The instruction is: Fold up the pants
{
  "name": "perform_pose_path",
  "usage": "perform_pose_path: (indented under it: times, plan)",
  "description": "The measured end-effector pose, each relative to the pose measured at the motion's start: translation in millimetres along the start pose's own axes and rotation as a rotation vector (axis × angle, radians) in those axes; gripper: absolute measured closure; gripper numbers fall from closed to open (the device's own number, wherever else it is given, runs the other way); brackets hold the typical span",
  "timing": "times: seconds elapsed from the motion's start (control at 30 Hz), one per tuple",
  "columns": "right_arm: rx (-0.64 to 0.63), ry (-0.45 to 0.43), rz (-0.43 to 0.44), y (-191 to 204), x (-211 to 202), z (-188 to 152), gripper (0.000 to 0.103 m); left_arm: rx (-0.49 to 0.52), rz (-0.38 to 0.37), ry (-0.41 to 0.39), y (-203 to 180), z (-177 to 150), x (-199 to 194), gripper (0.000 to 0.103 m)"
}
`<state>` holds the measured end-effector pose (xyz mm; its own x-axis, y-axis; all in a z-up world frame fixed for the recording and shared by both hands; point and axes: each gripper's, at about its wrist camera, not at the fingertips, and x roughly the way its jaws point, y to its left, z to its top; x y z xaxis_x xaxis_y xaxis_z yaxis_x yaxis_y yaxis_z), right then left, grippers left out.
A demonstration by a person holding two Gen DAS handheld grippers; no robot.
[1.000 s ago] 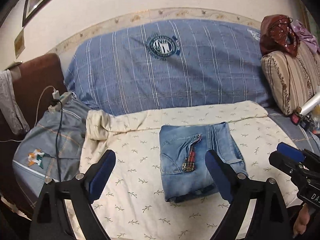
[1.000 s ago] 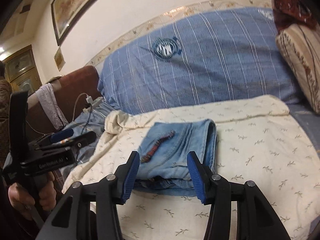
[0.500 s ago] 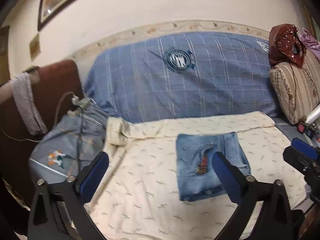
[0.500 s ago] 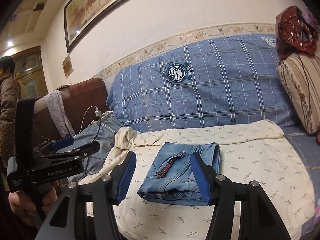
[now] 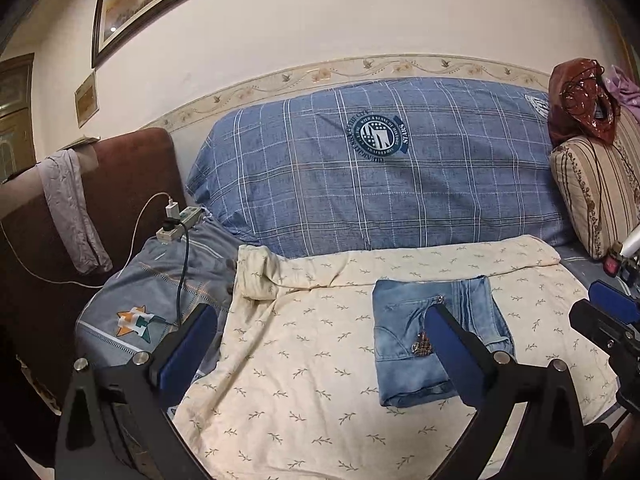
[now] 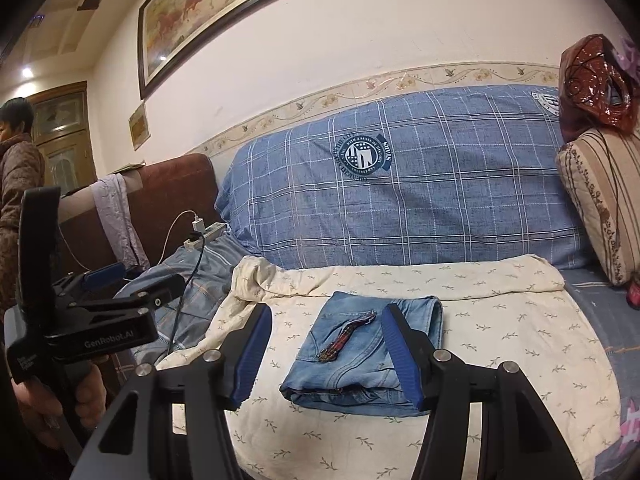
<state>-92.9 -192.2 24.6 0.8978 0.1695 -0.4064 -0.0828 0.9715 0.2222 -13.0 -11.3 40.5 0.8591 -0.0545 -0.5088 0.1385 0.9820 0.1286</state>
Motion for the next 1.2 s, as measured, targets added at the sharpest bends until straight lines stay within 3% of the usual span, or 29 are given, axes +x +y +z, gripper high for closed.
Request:
perform_pose_path:
  times: [0.53,1.2]
  plan:
    - [-0.039,0.028,-0.031,11.1,4.8,-9.4,0.042,0.017,-0.028,0.016,-1.5,-4.8,-0.5,0.000]
    - [-0.079,0.027,-0.035,20.6,6.8,-9.5,0.042,-0.038,-0.032,0.016,14.0,-7.8,0.0,0.000]
